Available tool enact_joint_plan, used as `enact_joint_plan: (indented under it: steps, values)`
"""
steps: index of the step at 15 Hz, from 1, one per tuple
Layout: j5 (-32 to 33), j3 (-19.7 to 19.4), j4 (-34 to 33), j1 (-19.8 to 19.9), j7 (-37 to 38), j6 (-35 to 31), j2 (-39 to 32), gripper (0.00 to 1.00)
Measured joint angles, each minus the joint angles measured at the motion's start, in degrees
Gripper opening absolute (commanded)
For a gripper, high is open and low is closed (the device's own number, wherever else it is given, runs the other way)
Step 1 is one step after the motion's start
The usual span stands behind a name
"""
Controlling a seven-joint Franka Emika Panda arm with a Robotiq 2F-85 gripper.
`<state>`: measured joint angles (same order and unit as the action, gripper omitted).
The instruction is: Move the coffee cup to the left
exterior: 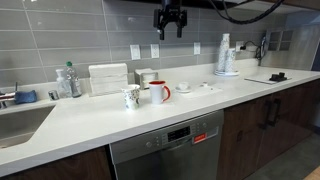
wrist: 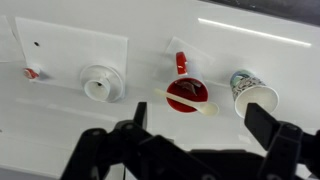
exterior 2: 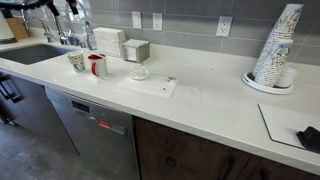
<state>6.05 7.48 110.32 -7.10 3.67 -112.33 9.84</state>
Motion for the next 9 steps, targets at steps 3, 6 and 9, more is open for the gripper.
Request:
enact_joint_plan:
  steps: [3,6,9]
  values:
    - [1.0,-0.7,0.3,1.4,0.2,3.0,2.2,1.0]
    - [1.0,-1.0,0.7,1.7,-0.1,4.1,3.4,1.0]
    - [1.0,-1.0,0.9,1.7,-0.1,4.1,3.4,1.0]
